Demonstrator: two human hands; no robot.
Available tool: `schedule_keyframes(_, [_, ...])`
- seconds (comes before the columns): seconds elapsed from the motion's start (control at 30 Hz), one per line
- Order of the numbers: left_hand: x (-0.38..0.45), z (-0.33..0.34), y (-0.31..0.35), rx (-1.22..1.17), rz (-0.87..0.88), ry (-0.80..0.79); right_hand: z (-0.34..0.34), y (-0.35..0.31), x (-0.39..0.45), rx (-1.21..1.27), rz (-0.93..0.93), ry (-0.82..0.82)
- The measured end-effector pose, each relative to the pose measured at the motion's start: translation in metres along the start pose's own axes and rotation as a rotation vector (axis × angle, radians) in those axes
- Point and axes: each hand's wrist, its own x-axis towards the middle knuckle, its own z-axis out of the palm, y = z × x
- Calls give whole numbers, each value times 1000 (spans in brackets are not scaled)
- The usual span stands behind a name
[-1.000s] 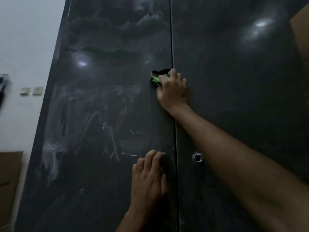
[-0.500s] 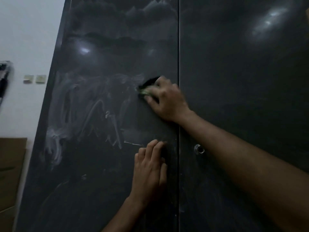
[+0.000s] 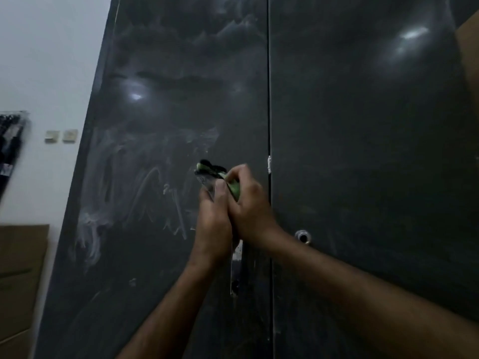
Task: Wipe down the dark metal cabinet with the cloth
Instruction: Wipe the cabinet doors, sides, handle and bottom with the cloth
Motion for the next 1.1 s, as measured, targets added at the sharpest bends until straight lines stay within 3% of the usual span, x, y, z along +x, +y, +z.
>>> schedule_keyframes(0.07, [13,-6,16,1,-39,41,9,-6,-5,64,37,-22])
schedule_keyframes(0.13, [20,-19,21,62,-28,74,13,-8,-11,-2,-60,-73])
schedule_keyframes(0.23, [31,-49,17,283,147,122,25,0,-34,-396,-236,-93])
schedule_keyframes(0.33, [49,-83,4,656,377,174,32,19,-58,-673,-252,-148])
schedule_keyframes(0.5, [109,-118,-3,1092,462,176,44,45,-75,-696,-240,-137])
schedule_keyframes(0.6, [167,-89,22,1179,551,181,52,49,-76,-673,-255,-55])
schedule_keyframes(0.67, [188,-45,35,1213,628,71,54,52,-77,-670,-263,-8])
schedule_keyframes(0.73, [176,-21,27,1319,832,-157,53,52,-78,-678,-257,19])
schedule_keyframes(0.8, [144,-42,3,1363,956,-358,53,52,-77,-686,-250,42])
schedule_keyframes(0.87, [116,-91,-17,1360,1003,-418,54,52,-77,-688,-266,54])
schedule_keyframes(0.97, [134,-133,-8,1364,957,-301,55,52,-77,-679,-294,68])
schedule_keyframes(1.1, [196,-91,30,1293,625,101,55,49,-79,-669,-255,60])
